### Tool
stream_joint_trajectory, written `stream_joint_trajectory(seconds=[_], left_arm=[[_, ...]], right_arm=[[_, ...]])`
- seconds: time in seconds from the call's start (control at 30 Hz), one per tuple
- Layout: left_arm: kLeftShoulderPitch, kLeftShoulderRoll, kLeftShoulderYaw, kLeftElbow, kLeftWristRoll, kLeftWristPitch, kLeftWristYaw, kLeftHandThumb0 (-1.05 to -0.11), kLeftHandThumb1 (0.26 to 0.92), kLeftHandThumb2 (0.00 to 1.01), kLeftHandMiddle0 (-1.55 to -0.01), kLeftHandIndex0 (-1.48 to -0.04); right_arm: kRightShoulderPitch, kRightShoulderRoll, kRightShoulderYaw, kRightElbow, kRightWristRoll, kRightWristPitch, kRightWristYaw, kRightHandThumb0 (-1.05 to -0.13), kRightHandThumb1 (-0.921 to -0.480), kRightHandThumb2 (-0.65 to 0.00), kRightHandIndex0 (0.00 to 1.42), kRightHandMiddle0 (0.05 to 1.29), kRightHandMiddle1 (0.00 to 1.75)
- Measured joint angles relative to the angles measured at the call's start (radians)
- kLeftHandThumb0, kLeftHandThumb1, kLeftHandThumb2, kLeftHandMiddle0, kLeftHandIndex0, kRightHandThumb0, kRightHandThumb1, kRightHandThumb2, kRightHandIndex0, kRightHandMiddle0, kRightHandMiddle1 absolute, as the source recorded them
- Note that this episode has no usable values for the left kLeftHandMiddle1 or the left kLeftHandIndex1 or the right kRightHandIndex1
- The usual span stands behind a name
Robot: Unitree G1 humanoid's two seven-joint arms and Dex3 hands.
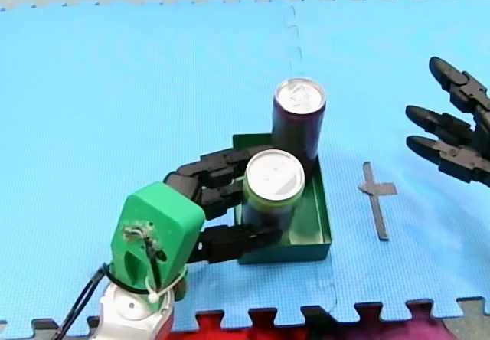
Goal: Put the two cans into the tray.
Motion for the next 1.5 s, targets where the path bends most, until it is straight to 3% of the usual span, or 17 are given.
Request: stream_joint_trajectory(seconds=[1.07,1.1,1.13,1.17,1.23,1.33,1.5], left_arm=[[0.001,0.016,0.001,0.043,-0.001,-0.051,-0.004,-0.621,0.713,0.00,-1.03,-1.05],[0.000,0.020,0.001,0.043,-0.006,-0.050,-0.015,-0.696,0.692,0.00,-0.98,-0.95],[-0.001,0.027,0.000,0.042,-0.013,-0.046,-0.035,-0.761,0.671,0.00,-0.88,-0.69],[-0.003,0.040,-0.003,0.038,-0.020,-0.038,-0.062,-0.786,0.664,0.00,-0.84,-0.56],[-0.003,0.068,-0.006,0.025,-0.024,-0.027,-0.104,-0.808,0.653,0.00,-0.60,-0.29],[0.013,0.114,-0.013,-0.002,-0.049,-0.019,-0.186,-0.823,0.653,0.00,-0.46,-0.19],[0.016,0.139,-0.018,-0.002,-0.070,-0.021,-0.240,-0.878,0.682,0.01,-0.43,-0.16]], right_arm=[[0.007,0.006,0.002,-0.030,0.013,-0.005,0.017,-1.048,-0.921,-0.127,0.44,0.12,0.00],[0.007,0.006,0.002,-0.030,0.013,-0.005,0.017,-1.048,-0.921,-0.127,0.44,0.12,0.00],[0.007,0.006,0.002,-0.030,0.013,-0.005,0.017,-1.048,-0.921,-0.127,0.44,0.12,0.00],[0.007,0.006,0.002,-0.030,0.013,-0.005,0.017,-1.048,-0.921,-0.127,0.44,0.12,0.00],[0.007,0.006,0.001,-0.030,0.014,-0.005,0.017,-1.048,-0.921,-0.127,0.44,0.12,0.00],[0.007,0.006,0.001,-0.030,0.016,-0.005,0.018,-1.048,-0.921,-0.127,0.44,0.12,0.00],[0.007,0.006,0.000,-0.028,0.019,-0.004,0.021,-1.048,-0.921,-0.124,0.43,0.12,0.00]])
